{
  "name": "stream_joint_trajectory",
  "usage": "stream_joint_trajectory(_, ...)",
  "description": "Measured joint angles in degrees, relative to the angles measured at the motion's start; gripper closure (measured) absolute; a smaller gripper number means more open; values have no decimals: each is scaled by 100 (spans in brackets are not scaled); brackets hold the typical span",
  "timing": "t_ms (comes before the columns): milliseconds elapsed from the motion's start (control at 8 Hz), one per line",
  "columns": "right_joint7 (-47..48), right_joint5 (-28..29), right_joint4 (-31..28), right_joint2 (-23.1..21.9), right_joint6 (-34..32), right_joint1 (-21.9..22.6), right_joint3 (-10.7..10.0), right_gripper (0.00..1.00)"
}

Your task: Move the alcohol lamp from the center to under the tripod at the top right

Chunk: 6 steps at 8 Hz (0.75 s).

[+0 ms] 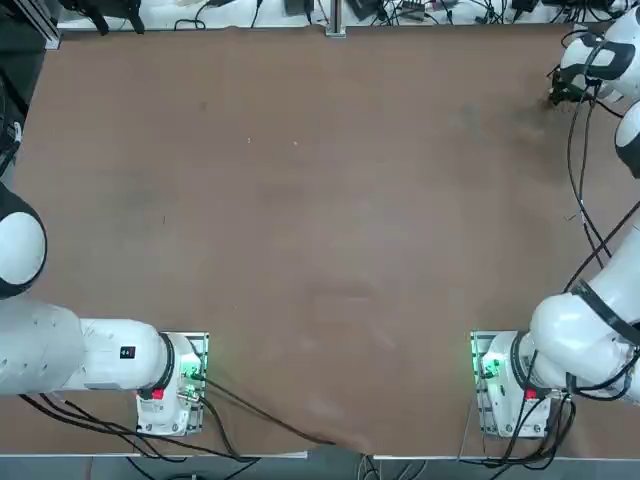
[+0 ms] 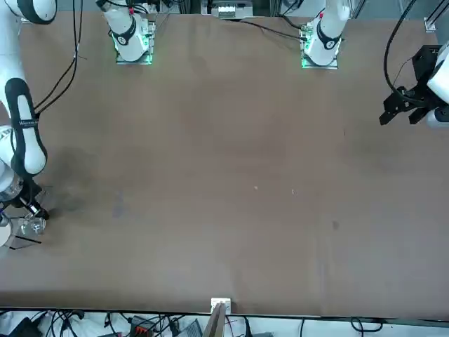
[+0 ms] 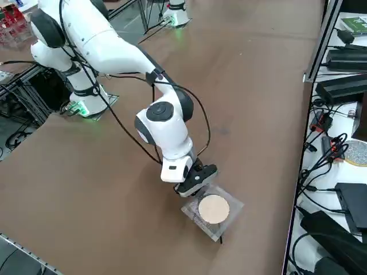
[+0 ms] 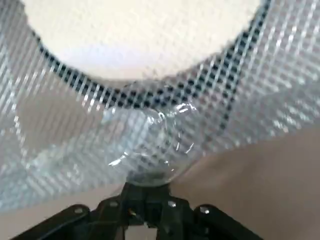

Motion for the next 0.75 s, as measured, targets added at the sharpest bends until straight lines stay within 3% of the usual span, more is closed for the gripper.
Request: stream_joint_trajectory(750, 72, 0, 402, 256, 286, -6, -163, 98)
